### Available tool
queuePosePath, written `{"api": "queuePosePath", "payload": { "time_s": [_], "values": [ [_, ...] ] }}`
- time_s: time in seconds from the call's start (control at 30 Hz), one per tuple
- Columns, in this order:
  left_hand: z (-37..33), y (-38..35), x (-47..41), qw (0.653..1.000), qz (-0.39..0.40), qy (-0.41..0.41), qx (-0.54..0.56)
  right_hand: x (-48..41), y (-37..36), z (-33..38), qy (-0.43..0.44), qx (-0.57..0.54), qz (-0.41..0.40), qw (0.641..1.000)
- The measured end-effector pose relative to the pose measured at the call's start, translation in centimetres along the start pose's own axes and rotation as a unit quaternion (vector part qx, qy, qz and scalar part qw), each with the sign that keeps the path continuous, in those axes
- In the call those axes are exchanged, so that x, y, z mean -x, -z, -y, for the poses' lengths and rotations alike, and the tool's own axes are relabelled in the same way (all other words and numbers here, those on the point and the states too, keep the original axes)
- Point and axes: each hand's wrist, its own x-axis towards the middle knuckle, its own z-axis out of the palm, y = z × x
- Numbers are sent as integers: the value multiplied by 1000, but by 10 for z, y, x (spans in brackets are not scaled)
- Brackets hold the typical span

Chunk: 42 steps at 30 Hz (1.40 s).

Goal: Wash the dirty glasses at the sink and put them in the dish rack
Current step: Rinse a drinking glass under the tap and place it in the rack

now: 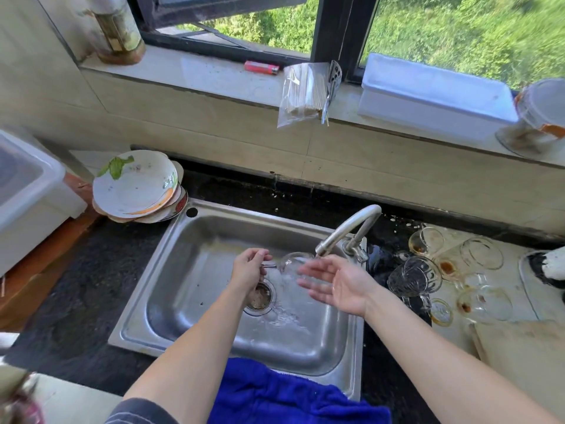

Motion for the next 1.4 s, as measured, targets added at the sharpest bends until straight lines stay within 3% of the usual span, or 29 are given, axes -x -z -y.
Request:
{"api": "queuePosePath", "payload": {
  "time_s": [0.1,0.2,0.33,0.4,0.5,0.6,0.7,0.83,0.97,1.07,1.13,1.2,1.33,1.37,1.4],
  "values": [
    [0,-12,7,999,1,34,-9,-5,-13,-9,41,77,-63,994],
    [-3,-7,8,993,-12,119,-9,-5,-11,-14,70,156,-60,983],
    [-4,-7,19,976,29,217,-15,-14,2,-16,121,224,-140,957],
    [-10,-15,25,982,20,182,-40,-19,0,-19,110,228,-146,957],
    [-27,-24,38,988,-15,-24,-149,-35,2,-18,107,138,-207,963],
    [-39,-32,60,947,-30,-159,-276,-40,-12,-22,210,293,-275,891],
    [-43,-31,72,924,-36,-200,-323,-36,-24,-24,276,381,-273,839],
    [-43,-22,71,938,-38,-191,-285,-47,-14,-21,291,509,-218,780],
    [-37,-17,70,946,-42,-183,-265,-41,-13,-9,288,496,-244,782],
    [-36,-17,70,950,-50,-189,-244,-33,-25,-12,347,536,-191,745],
    [-37,-17,69,945,-44,-206,-250,-33,-16,-4,303,526,-167,777],
    [-38,-15,69,939,-38,-224,-258,-36,-7,8,254,486,-207,810],
    [-37,-8,65,929,-12,-257,-267,-33,-18,13,194,546,-87,810],
    [-37,-8,63,927,-5,-257,-272,-31,-18,17,173,522,-55,833],
    [-36,-8,61,927,-1,-257,-274,-32,-14,23,142,452,-31,880]
  ]
}}
